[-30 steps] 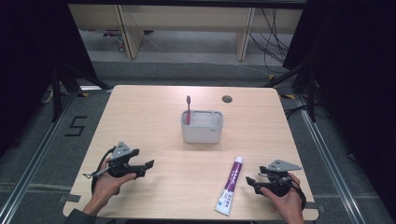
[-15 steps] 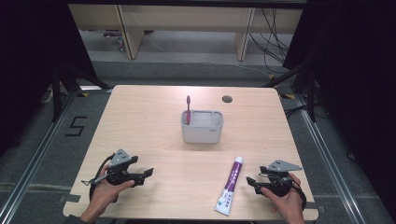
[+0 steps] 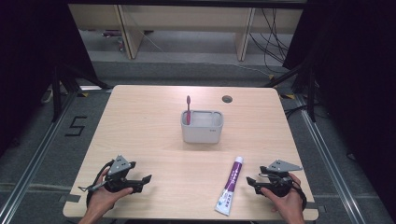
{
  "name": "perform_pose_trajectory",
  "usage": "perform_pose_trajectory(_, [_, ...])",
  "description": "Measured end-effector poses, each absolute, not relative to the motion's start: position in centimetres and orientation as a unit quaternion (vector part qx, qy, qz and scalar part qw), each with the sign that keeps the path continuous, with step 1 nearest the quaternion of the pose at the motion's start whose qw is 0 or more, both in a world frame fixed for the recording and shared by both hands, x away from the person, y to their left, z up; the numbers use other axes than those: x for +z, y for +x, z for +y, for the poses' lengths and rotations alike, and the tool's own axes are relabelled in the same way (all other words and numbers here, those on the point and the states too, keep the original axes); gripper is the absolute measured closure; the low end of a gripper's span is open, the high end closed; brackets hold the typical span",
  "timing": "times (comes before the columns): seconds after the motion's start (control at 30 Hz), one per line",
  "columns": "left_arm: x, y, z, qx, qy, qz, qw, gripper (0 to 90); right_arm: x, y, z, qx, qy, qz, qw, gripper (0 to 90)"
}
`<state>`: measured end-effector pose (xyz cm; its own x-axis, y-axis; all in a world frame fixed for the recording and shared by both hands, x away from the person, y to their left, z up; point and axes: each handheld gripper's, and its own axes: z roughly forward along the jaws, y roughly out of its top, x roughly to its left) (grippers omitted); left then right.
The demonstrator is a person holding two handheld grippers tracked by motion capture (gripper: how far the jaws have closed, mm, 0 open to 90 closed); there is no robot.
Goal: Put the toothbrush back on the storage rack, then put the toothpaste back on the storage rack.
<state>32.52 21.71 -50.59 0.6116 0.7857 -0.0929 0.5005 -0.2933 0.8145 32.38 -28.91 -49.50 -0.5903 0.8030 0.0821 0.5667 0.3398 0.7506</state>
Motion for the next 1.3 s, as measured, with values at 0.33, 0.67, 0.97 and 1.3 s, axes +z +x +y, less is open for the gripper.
perform_pose_trajectory(0.33, [-50.8,31.6,21.5,0.163,0.793,0.402,0.427,16.2,-49.3,32.2,-28.7,0.387,0.435,0.799,0.151,27.1])
perform_pose_trajectory(0.67, [-50.8,31.6,21.6,0.167,0.793,0.4,0.428,16.3,-48.8,32.7,-29.0,0.409,0.41,0.799,0.161,33.9])
perform_pose_trajectory(0.97, [-50.9,31.7,21.9,0.167,0.799,0.398,0.419,17.4,-46.9,32.8,-28.0,0.422,0.38,0.803,0.182,70.6])
perform_pose_trajectory(1.3, [-51.1,31.6,21.8,0.166,0.796,0.402,0.422,17.8,-46.9,34.9,-25.7,0.407,0.334,0.833,0.168,90.0])
